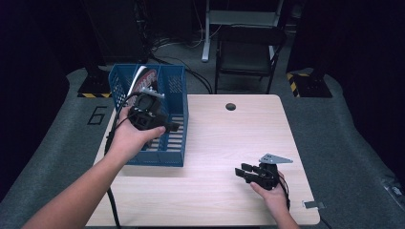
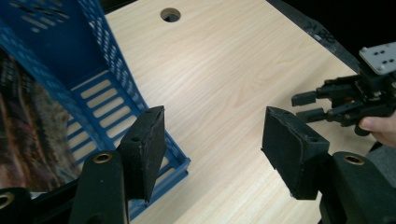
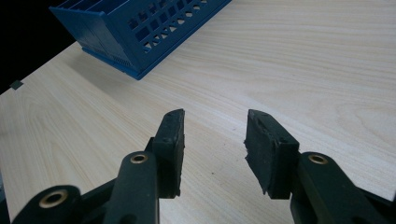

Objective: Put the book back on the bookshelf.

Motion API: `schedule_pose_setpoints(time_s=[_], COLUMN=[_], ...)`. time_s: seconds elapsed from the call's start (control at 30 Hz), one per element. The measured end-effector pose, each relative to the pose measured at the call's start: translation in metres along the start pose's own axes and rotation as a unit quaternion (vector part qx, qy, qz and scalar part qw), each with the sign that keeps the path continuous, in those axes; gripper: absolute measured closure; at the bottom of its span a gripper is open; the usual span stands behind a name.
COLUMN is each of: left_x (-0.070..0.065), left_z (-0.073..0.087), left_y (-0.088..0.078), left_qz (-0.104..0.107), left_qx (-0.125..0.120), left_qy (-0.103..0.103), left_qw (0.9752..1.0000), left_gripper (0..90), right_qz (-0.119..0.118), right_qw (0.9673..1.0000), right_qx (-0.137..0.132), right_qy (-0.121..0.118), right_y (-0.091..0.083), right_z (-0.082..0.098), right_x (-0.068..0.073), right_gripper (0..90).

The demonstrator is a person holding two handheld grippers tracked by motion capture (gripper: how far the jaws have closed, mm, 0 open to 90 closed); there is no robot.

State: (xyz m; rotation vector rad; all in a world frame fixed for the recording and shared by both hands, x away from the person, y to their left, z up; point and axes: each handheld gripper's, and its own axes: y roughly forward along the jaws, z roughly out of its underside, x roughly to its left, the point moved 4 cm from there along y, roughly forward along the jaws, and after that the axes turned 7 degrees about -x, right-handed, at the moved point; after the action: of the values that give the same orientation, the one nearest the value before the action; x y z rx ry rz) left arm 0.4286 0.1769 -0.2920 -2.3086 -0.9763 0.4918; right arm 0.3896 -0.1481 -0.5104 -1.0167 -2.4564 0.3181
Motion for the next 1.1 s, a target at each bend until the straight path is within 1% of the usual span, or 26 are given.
schedule_pose_setpoints(time_s=[0.03,0.07,0.1,0.27,0.3,0.33,0.37,0.4,0.5,0.57,0.67,0.7,0.87,1.1], left_x=[-0.002,-0.003,-0.004,-0.012,-0.014,-0.015,-0.016,-0.018,-0.021,-0.024,-0.028,-0.029,-0.035,-0.044], left_z=[0.002,0.003,0.005,0.017,0.02,0.022,0.024,0.027,0.035,0.039,0.048,0.051,0.067,0.091], left_y=[0.002,0.003,0.005,0.016,0.017,0.019,0.021,0.023,0.029,0.034,0.042,0.045,0.057,0.07], left_qz=[0.003,0.005,0.01,0.017,0.02,0.019,0.022,0.023,0.033,0.043,0.048,0.049,0.06,0.076], left_qx=[-0.003,-0.002,-0.001,0.01,0.009,0.008,0.007,0.01,0.018,0.017,0.022,0.024,0.032,0.032], left_qy=[-0.001,0.002,0.004,0.02,0.021,0.025,0.025,0.025,0.034,0.034,0.039,0.04,0.042,0.051], left_qw=[1.0,1.0,0.9999,0.9996,0.9995,0.9995,0.9994,0.9994,0.9987,0.9984,0.9979,0.9977,0.9968,0.9952], left_gripper=[39.7,39.7,39.6,39.5,39.5,39.5,39.5,39.4,39.2,39.2,39.1,39.0,38.8,38.8], right_qz=[0.0,-0.001,0.001,0.0,-0.001,-0.001,-0.001,-0.002,-0.001,0.0,0.0,-0.001,0.0,0.001], right_qw=[1.0,1.0,1.0,1.0,1.0,1.0,1.0,0.9999,0.9999,0.9999,0.9999,0.9999,0.9999,0.9998], right_qx=[0.0,0.004,0.004,0.005,0.007,0.005,0.008,0.008,0.009,0.009,0.009,0.011,0.011,0.012], right_qy=[-0.002,-0.004,-0.002,-0.007,-0.004,-0.006,-0.005,-0.007,-0.011,-0.01,-0.01,-0.005,-0.009,-0.013], right_y=[0.001,0.001,0.001,0.003,0.004,0.004,0.005,0.005,0.005,0.005,0.005,0.005,0.005,0.005], right_z=[0.0,0.0,0.0,0.0,0.001,0.001,0.001,0.001,0.002,0.002,0.003,0.003,0.003,0.003], right_x=[0.0,0.0,0.001,0.002,0.003,0.002,0.003,0.003,0.002,0.002,0.003,0.004,0.004,0.004], right_gripper=[57.1,57.0,57.1,57.0,57.0,57.0,56.9,57.0,56.8,56.8,56.6,56.6,56.5,56.4])
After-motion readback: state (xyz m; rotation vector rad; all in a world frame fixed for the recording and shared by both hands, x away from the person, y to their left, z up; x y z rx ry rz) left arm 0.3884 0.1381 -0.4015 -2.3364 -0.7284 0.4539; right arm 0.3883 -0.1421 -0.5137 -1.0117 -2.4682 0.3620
